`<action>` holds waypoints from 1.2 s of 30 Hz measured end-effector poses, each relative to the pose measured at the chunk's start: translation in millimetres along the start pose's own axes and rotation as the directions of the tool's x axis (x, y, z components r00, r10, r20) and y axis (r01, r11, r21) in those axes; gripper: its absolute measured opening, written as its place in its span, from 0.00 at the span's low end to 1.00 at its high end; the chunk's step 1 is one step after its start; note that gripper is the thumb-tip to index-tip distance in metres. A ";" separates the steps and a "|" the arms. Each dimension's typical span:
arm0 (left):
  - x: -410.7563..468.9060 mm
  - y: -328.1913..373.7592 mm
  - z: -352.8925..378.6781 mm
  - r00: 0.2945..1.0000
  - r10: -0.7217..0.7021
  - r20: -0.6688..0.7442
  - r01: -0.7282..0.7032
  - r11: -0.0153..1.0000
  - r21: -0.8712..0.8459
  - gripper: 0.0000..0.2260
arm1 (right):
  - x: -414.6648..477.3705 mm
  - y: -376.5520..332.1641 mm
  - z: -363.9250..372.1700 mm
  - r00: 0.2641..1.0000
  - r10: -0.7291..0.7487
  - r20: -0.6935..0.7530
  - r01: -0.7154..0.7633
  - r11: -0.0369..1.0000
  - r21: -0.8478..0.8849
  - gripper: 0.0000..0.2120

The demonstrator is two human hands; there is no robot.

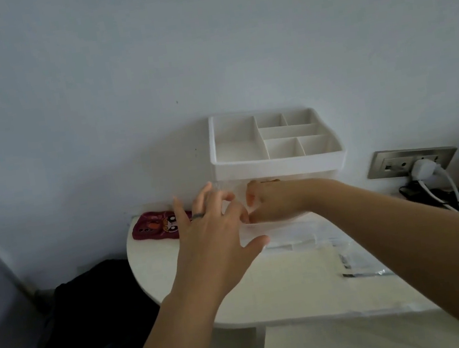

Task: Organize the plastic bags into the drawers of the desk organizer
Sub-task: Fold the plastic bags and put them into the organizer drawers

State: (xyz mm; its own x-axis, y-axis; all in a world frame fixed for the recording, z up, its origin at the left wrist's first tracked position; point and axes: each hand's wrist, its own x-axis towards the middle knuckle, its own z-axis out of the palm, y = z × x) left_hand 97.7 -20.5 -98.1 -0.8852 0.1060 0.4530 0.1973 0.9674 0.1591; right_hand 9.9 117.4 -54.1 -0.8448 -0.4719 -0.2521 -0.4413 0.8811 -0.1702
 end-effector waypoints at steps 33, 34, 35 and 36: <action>-12.0 22.3 -4.8 0.988 0.097 -0.121 -0.100 0.995 -0.014 0.18 | -115.2 56.0 -16.4 0.886 0.070 -0.457 0.044 0.971 0.234 0.13; -13.0 25.2 -5.2 0.968 0.142 -0.205 -0.153 0.987 -0.040 0.16 | -120.9 62.6 -13.4 0.825 0.104 -0.555 0.068 0.957 0.281 0.09; -14.3 33.1 -4.2 0.931 0.210 -0.297 -0.242 0.968 -0.072 0.13 | -130.8 69.9 -7.6 0.760 0.143 -0.634 0.088 0.944 0.318 0.07; -15.3 37.5 -4.4 0.881 0.281 -0.382 -0.341 0.935 -0.100 0.10 | -134.5 74.5 -2.1 0.712 0.154 -0.685 0.114 0.938 0.329 0.07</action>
State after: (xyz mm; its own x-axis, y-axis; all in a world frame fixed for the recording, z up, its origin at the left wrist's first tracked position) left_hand 120.4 13.1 -95.2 -0.5634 0.2770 0.7783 0.5284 0.8451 0.0817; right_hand 90.0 246.6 -30.9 -0.8767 -0.1781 0.4469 -0.4103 0.7618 -0.5014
